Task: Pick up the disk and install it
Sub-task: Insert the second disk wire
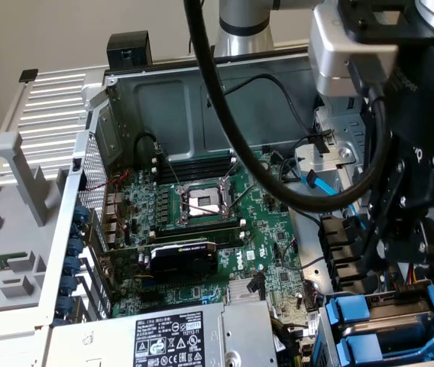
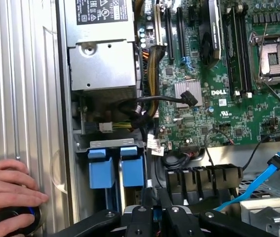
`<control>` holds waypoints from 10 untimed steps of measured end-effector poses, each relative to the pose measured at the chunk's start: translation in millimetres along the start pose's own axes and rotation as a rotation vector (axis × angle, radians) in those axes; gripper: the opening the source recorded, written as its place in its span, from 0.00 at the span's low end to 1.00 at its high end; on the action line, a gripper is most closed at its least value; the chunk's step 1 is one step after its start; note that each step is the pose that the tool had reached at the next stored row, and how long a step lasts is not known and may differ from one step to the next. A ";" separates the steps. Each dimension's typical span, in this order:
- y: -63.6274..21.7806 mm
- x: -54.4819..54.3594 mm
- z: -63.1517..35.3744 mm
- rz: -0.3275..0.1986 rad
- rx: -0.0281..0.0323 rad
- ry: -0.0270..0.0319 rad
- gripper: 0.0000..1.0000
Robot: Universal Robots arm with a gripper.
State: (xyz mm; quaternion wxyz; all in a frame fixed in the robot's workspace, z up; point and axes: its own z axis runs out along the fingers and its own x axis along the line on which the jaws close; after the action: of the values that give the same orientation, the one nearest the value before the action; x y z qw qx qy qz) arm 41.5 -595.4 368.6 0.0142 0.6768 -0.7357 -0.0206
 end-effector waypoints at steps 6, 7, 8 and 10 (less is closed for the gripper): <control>-3.2 -0.2 0.0 -0.048 0.0031 -0.0012 0.16; -4.4 -0.3 -0.1 -0.050 0.0031 -0.0019 0.16; -5.6 -0.4 -0.1 -0.051 0.0029 -0.0033 0.16; -6.1 -0.2 0.0 -0.053 0.0028 -0.0065 0.16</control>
State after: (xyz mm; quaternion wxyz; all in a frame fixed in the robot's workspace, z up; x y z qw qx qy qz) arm 47.6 -595.7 368.3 0.0104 0.6960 -0.7176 -0.0222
